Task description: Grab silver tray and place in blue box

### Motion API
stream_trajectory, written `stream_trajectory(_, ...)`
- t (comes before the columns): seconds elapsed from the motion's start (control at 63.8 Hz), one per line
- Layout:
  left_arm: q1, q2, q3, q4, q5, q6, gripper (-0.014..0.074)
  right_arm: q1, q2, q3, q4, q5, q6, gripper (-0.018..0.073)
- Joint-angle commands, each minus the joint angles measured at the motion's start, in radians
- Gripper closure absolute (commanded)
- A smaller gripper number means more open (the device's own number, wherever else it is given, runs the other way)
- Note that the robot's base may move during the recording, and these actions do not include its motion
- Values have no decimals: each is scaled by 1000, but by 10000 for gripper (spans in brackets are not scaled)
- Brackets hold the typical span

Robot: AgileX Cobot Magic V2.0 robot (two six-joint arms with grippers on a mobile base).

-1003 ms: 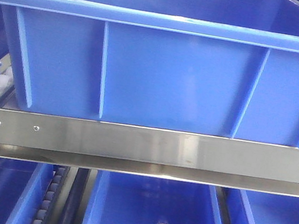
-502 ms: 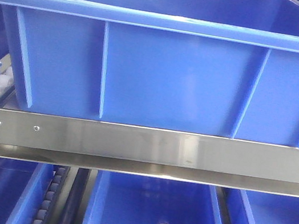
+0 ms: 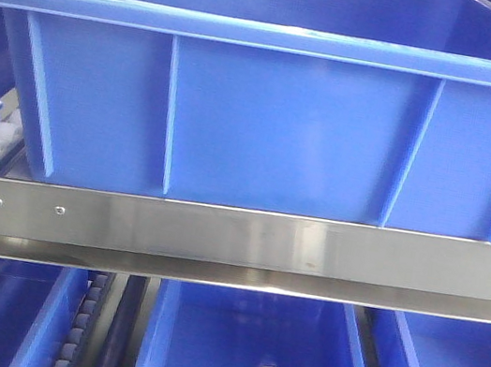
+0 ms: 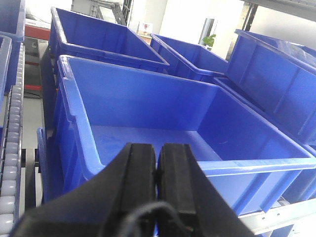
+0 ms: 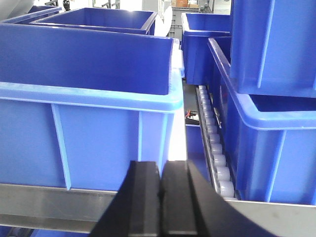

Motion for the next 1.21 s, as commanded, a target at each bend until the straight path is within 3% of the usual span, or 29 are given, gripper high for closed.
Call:
stream_trajectory(0.0, -4, 3, -29, 2, -92, 0, 603, -9, -21, -18, -14, -97, -9, 508)
stream_trajectory(0.172, 28, -28, -14, 2, -94, 0, 603, -9, -21, -18, -14, -97, -9, 508)
stream_trajectory(0.361, 243, -123, 56, 65, -19, 35, 603, -9, -21, -18, -14, -97, -9, 508)
stream_trajectory(0.423, 311, -166, 85, 78, -1, 80, 603, -9, -21, -18, -14, -97, -9, 508)
stream_trajectory(0.58, 416, -282, 178, 60, 7, 104, 603, -9, -21, -18, -14, -97, -9, 508)
stream_trajectory(0.784, 429, -348, 304, 41, -6, 104, 603, -9, -21, -18, -14, -97, -9, 508)
stream_trajectory(0.925, 429, -350, 375, 38, -106, 104, 604, -9, -21, -18, -14, -97, -9, 508)
stream_trajectory(0.956, 429, -350, 371, 38, -66, 104, 603, -9, -21, -18, -14, -97, -9, 508)
stream_trajectory(1.192, 429, -350, 372, 38, -68, 104, 603, -9, -21, -18, -14, -97, -9, 508)
